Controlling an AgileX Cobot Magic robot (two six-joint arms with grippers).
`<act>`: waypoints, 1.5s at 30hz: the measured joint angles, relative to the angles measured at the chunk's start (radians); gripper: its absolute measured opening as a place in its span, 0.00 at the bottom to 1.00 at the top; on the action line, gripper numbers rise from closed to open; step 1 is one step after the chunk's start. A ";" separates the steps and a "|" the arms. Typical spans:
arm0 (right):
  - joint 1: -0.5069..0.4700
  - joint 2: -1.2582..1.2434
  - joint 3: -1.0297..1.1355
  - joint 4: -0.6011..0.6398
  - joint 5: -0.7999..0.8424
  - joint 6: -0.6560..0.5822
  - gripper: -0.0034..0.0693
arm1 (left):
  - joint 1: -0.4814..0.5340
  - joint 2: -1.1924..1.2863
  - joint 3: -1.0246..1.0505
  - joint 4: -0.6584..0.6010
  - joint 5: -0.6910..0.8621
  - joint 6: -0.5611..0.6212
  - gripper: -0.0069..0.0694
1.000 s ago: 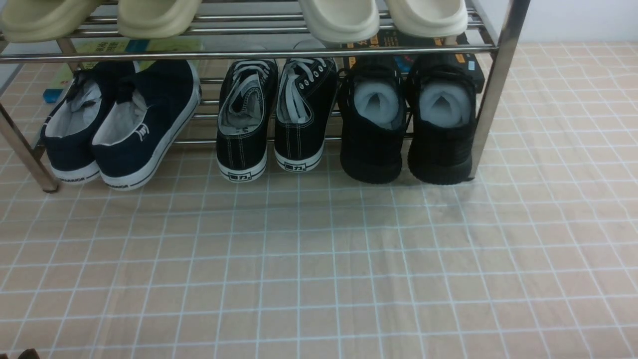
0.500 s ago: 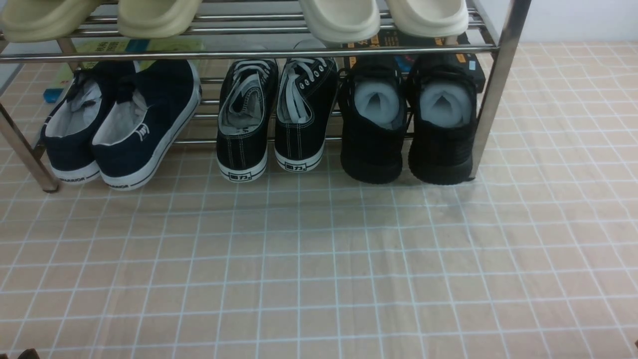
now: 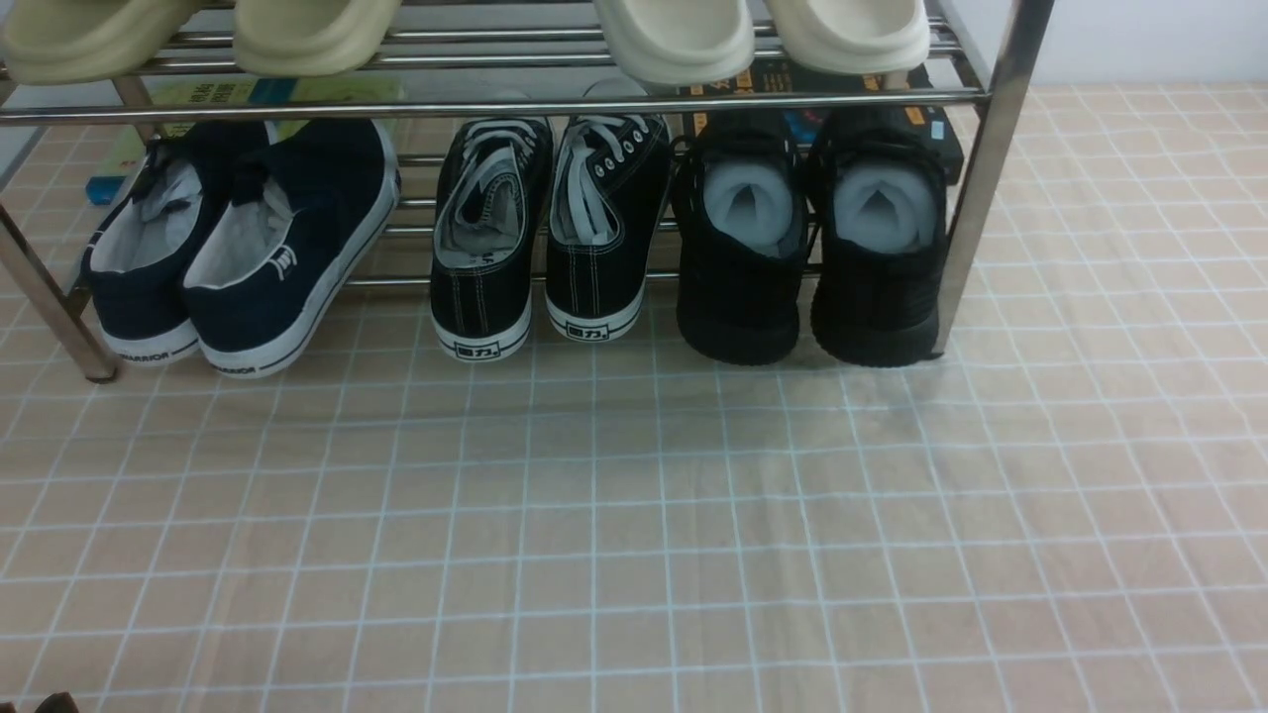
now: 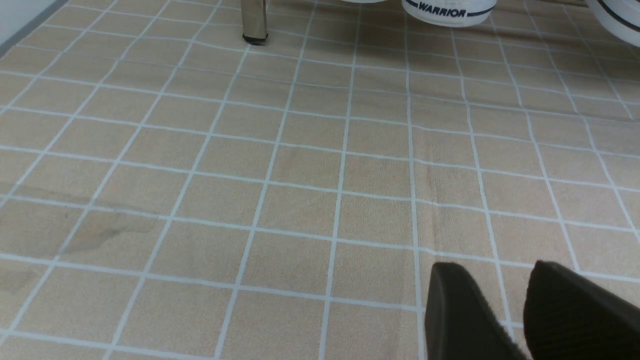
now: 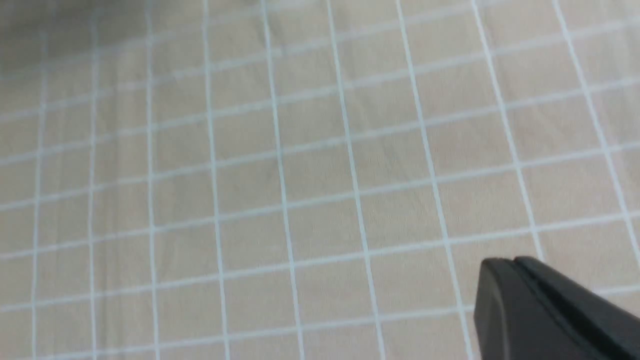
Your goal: Take the shoes off the shelf from the light coffee tablecloth by hand.
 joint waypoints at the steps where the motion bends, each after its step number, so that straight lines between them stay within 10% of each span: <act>1: 0.000 0.069 -0.044 0.015 0.034 -0.023 0.05 | 0.000 0.000 0.000 0.000 0.000 0.000 0.40; 12: 0.129 0.617 -0.447 0.458 0.141 -0.466 0.05 | 0.000 0.000 0.000 0.000 0.000 0.000 0.40; 25: 0.460 1.077 -1.113 -0.005 0.187 -0.120 0.08 | 0.000 0.000 0.000 0.000 0.000 0.000 0.40; 37: 0.511 1.348 -1.423 -0.189 0.054 -0.039 0.43 | 0.000 0.000 0.000 0.000 0.000 0.000 0.41; 45: 0.510 1.418 -1.430 -0.211 -0.053 -0.039 0.50 | 0.000 0.000 0.000 0.000 0.000 0.000 0.41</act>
